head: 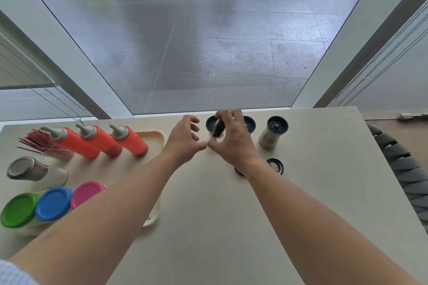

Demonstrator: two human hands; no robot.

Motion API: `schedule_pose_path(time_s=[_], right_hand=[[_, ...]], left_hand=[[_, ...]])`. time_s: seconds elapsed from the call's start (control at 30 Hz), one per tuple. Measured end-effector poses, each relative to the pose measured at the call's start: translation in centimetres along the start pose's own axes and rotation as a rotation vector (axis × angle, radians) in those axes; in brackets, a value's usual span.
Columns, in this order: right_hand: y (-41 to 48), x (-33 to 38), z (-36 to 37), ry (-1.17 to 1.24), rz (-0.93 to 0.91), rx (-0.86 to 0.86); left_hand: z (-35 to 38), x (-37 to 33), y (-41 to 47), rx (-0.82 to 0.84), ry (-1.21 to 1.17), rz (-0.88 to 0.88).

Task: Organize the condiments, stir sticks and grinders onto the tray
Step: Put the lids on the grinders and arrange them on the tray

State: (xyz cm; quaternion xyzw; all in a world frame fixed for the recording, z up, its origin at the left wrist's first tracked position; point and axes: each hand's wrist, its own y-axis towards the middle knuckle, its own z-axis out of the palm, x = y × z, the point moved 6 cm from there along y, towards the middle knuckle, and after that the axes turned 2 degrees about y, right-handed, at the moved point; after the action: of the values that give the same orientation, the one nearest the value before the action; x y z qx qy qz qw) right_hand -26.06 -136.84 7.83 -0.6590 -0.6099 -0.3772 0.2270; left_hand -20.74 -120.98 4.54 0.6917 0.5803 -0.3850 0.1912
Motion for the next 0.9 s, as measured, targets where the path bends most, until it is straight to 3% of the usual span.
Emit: schedule_pose_path(time_s=[0.1,0.33,0.73,0.9], right_hand=[[1.1,-0.8,-0.3,0.006,0.023,-0.070],[2.7,-3.4,0.6,-0.162,-0.050,-0.057],[5.0,-3.5,1.5,-0.419,-0.063,0.186],[6.6,-3.4,1.4,-0.478,-0.036,0.374]], left_hand=[[0.9,0.7,1.0,0.013,-0.027,-0.037],[3.8,2.7,3.2,0.096,-0.099,-0.077],[5.9,3.6,5.2,0.148,-0.227,-0.033],[5.7,3.5,5.1,0.127,-0.223,-0.045]])
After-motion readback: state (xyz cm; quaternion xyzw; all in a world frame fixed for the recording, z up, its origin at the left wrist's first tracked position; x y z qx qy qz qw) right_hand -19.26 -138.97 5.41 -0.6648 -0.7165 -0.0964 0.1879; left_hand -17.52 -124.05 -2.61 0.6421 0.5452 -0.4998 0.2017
